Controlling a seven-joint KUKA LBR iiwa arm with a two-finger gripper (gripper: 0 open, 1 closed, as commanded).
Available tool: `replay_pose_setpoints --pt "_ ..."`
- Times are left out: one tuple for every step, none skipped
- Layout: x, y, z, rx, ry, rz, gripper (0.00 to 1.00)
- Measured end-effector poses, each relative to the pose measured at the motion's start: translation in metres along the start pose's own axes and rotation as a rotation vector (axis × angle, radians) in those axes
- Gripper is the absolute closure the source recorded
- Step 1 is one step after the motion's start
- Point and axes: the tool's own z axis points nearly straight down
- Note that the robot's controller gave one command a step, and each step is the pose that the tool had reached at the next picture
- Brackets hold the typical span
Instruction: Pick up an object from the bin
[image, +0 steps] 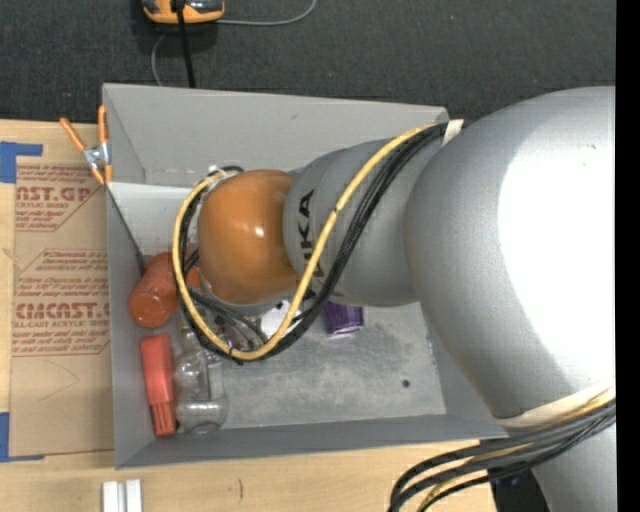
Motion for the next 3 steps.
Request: replay_pose_setpoints --pt "0.011 -0.015 0.02 0.002 -0.038 -0.289 1.0" --pt "0.016 -0.018 0.028 0.007 -0.02 -0.291 0.0" --pt "0.025 -0.018 0.036 0.006 0.007 -0.292 1.0"
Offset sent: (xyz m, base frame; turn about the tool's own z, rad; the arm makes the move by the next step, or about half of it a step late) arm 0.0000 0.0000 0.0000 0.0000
